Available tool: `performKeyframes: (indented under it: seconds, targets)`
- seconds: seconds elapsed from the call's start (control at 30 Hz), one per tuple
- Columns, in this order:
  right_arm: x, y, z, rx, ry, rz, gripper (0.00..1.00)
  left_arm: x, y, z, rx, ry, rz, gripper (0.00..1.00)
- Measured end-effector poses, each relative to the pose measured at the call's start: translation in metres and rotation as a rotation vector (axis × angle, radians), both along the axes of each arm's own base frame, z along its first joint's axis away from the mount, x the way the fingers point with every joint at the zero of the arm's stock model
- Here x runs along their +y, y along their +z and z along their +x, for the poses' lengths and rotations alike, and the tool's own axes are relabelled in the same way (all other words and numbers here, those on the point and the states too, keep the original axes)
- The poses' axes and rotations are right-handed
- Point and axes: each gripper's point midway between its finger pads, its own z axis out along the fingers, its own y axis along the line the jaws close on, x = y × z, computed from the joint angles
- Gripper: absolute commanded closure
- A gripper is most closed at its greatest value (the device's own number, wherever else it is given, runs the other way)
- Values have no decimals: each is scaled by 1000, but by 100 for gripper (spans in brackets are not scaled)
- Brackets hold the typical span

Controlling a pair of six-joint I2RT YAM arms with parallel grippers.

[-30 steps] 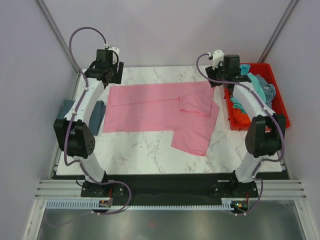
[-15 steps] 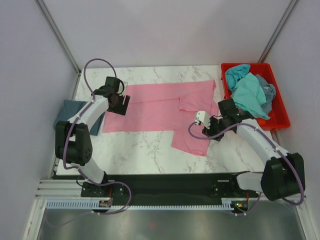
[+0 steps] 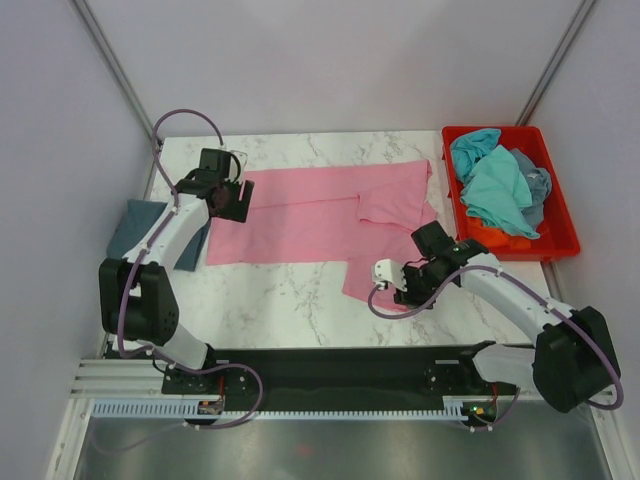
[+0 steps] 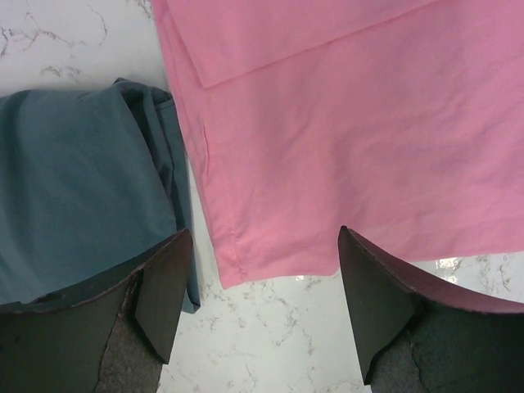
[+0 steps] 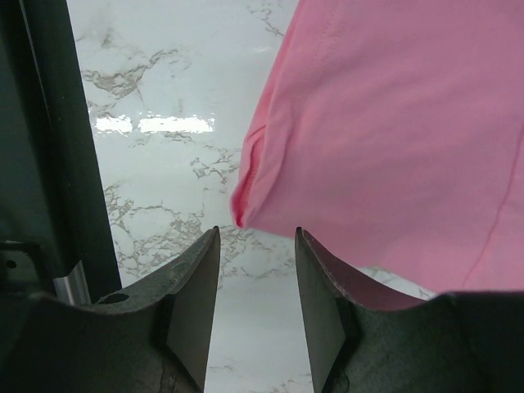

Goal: Fold and stack the t-shirts
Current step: Fold the tshirt

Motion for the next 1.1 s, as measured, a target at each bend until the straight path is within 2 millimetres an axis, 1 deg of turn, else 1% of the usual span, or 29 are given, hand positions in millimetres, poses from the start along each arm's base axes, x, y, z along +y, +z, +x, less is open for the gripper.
performKeyframes:
  seconds: [0.13,0.33,0.67,0.73,0.83,0.87,0.93,0.97,1.03,1.1]
  targets:
    - [2,-10,-3,35,18,-29,50,0,0,0,1,1,0,20]
    - [2,-17,-7,51,44,-63,51,0,-1,0,3,1,0,20]
    - [1,-31,-17,93,77,-121,52,1,6,5,-17,7,-3,20]
    - [1,-35,-17,90,78,-136,54,2,8,6,-21,10,-4,20]
    - [1,-39,-16,80,78,-151,62,4,10,8,-26,22,-10,19]
    - [1,-41,-16,77,78,-155,71,5,10,8,-25,34,-20,19]
    - [1,-44,-15,71,77,-167,84,7,8,5,-11,57,-48,19]
    - [1,-45,-14,68,73,-174,92,9,6,3,0,75,-68,19]
    - [1,-47,-12,64,62,-181,96,13,3,-2,22,113,-109,19]
    - [1,-47,-9,54,50,-184,97,16,-2,-5,40,150,-160,19]
